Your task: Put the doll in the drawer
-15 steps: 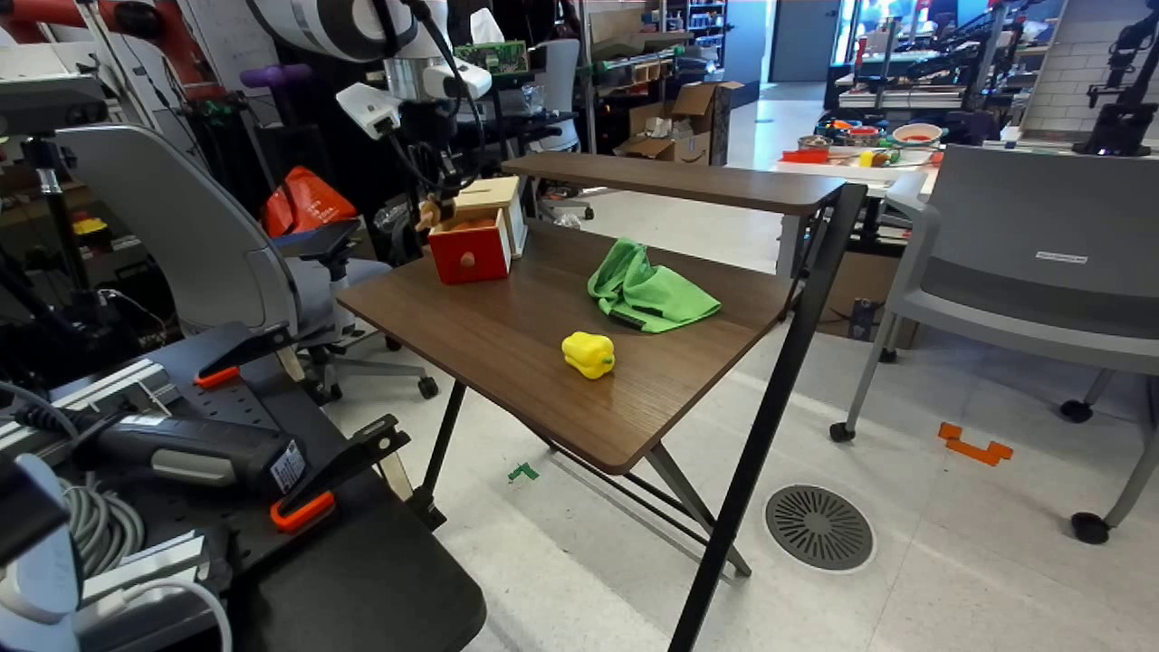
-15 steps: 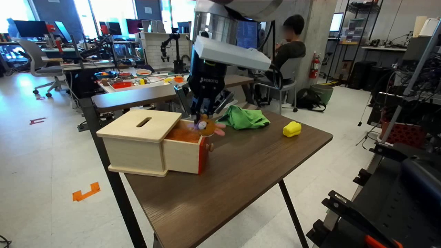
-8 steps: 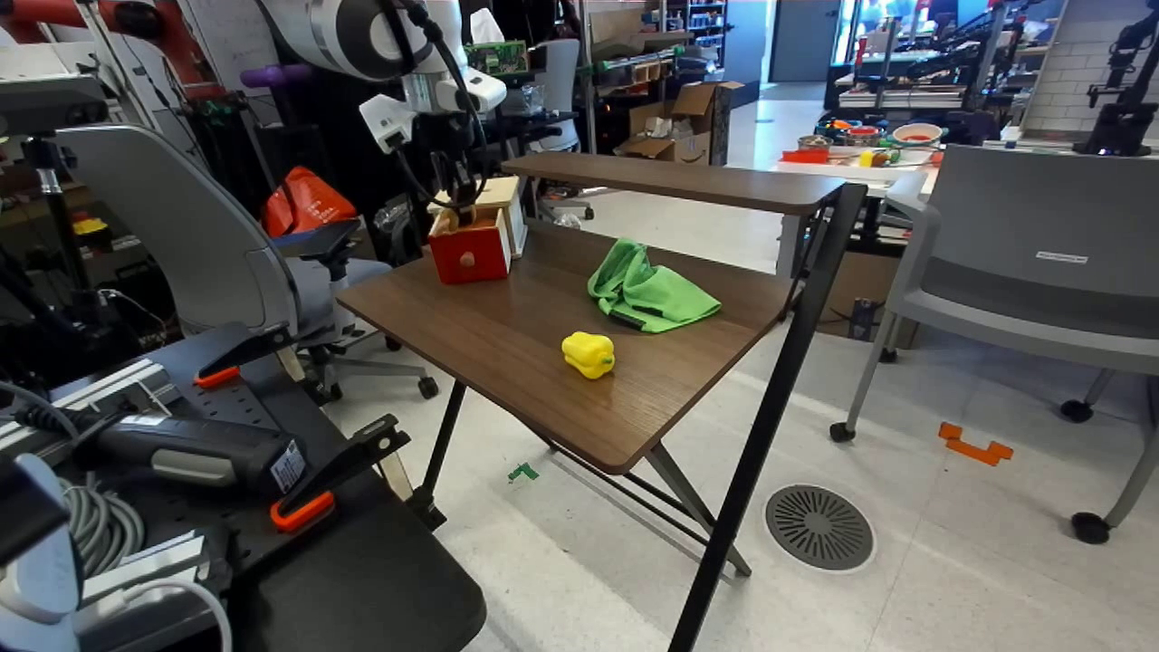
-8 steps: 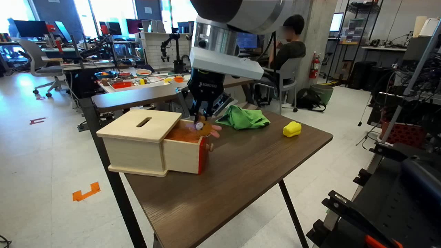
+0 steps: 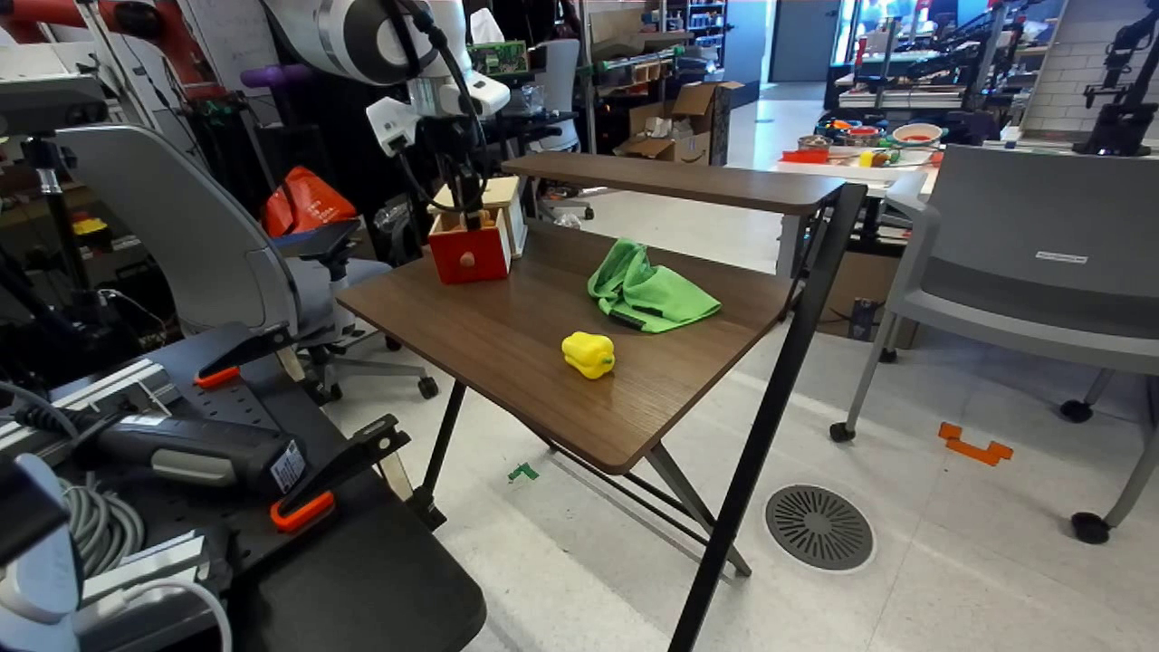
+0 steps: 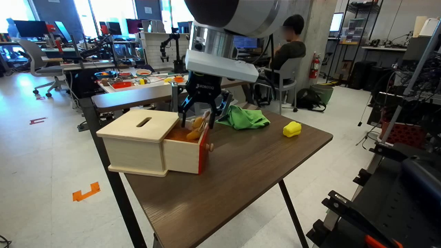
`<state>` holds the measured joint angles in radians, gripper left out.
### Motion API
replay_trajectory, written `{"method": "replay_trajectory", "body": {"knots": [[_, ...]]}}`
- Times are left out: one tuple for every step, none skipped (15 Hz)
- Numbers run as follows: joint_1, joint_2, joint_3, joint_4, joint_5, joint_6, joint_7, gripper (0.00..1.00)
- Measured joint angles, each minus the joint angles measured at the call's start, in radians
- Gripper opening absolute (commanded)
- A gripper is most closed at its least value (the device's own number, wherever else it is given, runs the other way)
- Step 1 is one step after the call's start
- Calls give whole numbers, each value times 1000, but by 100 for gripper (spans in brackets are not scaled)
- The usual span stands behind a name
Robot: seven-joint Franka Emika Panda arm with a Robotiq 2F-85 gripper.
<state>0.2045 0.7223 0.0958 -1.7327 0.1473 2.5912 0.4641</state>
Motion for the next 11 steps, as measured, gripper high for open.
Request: {"method": "replay_trajectory", "body": {"knots": [[2,0,-2,0,0,0,0,100],[6,0,-4,1,0,0,0,100],[10,-2,-7,3,0,0,0,100],[14,-6,-11,5,-1,0,0,100],[17,-15,-13,5,-1,2,0,100],[17,-28,-14,4,-1,4,-3,100],[17,-49,-14,-3,-1,4,-8,100],[17,-76,-14,-14,-1,4,-16,100],[16,-108,-12,-33,-1,4,-31,100],[14,-138,-11,-55,-1,4,-42,100],[13,-161,-11,-75,-1,4,-46,100]]}}
